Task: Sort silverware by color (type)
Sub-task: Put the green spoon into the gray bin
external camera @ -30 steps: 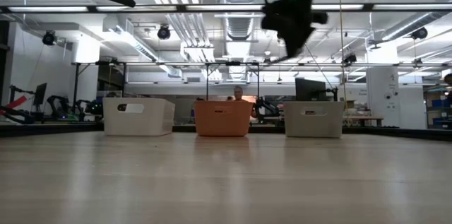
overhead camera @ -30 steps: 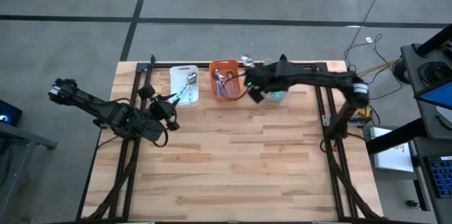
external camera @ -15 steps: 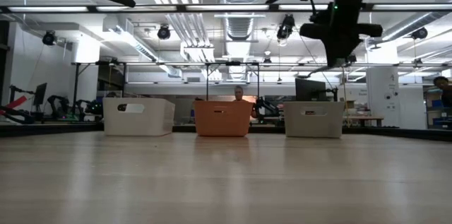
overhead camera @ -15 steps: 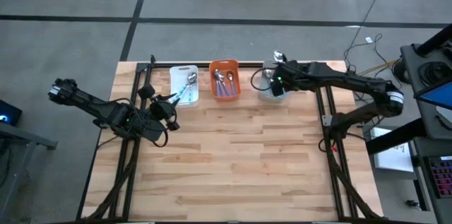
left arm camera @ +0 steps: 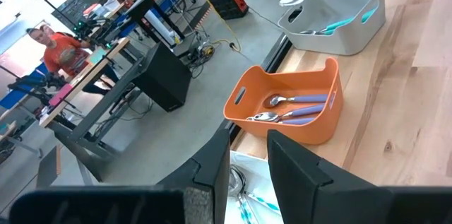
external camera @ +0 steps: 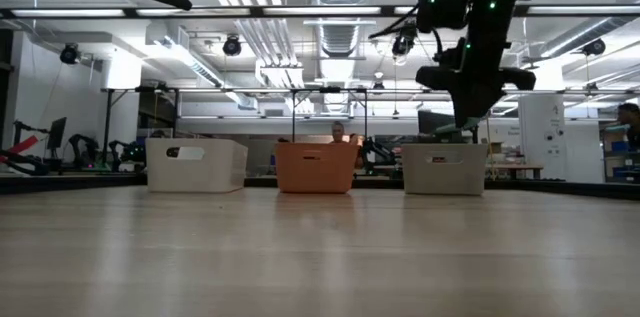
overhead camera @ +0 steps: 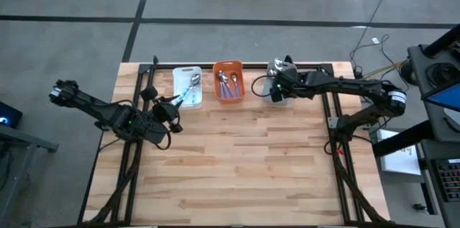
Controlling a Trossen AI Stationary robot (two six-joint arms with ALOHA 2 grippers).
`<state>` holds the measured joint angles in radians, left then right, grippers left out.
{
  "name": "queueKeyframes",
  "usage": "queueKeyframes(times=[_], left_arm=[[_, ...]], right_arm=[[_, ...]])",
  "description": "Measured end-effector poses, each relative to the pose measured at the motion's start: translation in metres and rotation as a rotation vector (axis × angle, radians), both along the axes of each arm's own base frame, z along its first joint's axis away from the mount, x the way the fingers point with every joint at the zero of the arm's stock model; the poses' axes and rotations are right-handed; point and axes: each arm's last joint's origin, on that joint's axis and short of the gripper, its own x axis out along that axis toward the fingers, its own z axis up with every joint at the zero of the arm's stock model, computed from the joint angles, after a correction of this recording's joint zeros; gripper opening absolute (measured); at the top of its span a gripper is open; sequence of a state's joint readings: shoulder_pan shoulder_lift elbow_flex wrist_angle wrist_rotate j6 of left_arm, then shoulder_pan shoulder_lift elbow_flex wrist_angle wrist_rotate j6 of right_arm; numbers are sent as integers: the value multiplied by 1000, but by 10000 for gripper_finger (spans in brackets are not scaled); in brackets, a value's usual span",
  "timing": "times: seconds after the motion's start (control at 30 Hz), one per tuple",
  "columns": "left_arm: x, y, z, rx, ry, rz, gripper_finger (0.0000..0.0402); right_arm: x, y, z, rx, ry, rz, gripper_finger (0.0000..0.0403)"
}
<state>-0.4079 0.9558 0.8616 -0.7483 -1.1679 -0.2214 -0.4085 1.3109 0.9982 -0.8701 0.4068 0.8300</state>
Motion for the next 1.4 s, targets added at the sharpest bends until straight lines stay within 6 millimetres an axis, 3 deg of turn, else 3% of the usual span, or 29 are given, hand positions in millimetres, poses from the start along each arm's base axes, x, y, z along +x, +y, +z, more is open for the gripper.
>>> queueKeyframes(times=[0.33,0.5,1.4], left_arm=[[0,0,0,0,0,0,78],[0,0,0,0,0,0,78],[0,0,0,2,5,0,78]], right_arm=[[25,-26,-13,57,50,15,71],[31,-30,-10,96,112,11,71],[25,-27,-32,125,181,-33,93]])
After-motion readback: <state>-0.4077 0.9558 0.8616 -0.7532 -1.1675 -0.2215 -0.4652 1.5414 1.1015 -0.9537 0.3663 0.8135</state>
